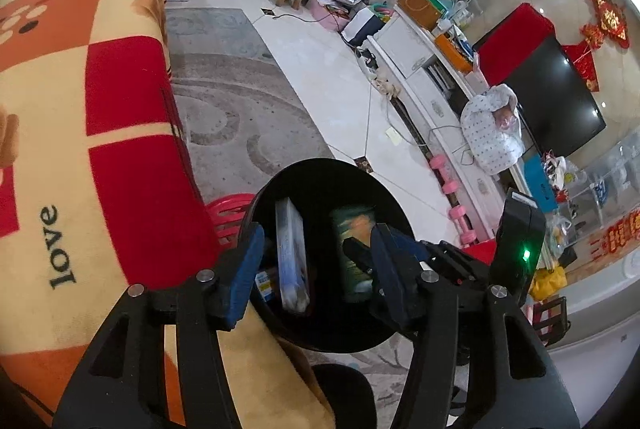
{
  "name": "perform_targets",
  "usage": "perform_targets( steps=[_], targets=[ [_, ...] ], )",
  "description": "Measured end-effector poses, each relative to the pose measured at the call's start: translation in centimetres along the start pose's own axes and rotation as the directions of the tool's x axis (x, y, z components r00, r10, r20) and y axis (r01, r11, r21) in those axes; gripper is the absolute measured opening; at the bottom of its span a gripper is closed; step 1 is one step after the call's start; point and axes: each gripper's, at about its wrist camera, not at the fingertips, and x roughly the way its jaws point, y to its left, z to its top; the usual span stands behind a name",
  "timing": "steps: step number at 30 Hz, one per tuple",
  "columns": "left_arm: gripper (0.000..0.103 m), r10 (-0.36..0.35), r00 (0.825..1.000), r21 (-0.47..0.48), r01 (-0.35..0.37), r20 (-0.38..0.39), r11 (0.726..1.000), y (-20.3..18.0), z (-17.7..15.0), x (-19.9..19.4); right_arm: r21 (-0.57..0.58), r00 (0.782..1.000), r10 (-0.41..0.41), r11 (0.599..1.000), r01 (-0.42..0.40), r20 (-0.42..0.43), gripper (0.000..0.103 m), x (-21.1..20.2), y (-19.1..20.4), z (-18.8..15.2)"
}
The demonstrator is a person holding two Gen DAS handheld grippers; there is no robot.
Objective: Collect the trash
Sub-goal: 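Carry the cracker packet and medicine box over the black bin and open both tools, then move both empty tools back over the trash on the blanket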
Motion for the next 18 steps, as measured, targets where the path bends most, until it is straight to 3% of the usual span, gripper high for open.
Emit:
perform_targets(
  steps=[8,18],
  targets=[
    [0.054,0.067,0.997,0.030,-0.068,0.029,0.997,0.5,-0.8,-1.5,0.009,1.000,0.005,1.000,-0.005,0.003,0.048,-0.3,0.0,-0.1],
    [0.054,0.137,0.988,0.026,-0.139,0.068,0.990,2.5,-2.1,-4.2,-0.037,1.000,0.005,0.999,-0.005,0.016,0.050,-1.5,3.3,-0.6]
  ],
)
